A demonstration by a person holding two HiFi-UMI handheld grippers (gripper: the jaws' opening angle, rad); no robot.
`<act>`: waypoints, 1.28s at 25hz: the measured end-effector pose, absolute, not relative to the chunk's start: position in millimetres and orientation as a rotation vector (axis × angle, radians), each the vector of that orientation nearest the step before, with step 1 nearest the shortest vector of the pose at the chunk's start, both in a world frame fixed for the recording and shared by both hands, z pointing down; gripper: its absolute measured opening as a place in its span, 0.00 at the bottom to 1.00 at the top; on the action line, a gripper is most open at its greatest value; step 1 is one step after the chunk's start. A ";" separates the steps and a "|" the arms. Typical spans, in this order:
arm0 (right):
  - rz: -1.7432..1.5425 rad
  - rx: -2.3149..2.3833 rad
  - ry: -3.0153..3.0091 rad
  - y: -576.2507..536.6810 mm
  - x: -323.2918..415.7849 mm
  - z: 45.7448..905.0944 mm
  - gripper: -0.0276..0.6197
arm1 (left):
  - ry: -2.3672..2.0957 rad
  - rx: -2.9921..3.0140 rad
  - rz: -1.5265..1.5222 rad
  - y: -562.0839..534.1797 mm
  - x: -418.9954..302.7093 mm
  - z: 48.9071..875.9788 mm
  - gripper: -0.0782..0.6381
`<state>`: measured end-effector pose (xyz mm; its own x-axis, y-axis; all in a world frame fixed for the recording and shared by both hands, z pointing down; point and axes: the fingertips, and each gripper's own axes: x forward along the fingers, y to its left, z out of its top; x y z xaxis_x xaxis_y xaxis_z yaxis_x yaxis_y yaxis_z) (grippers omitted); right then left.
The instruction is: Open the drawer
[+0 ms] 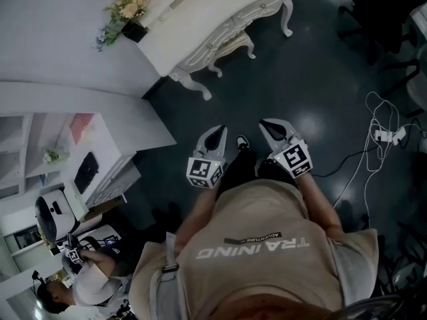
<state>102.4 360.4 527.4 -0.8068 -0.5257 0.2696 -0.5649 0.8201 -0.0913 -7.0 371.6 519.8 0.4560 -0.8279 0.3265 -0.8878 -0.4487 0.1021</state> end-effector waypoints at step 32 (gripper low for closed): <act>0.427 1.165 -2.667 208.1 6.8 502.7 0.05 | -1.238 2.561 0.307 196.8 -119.3 556.4 0.12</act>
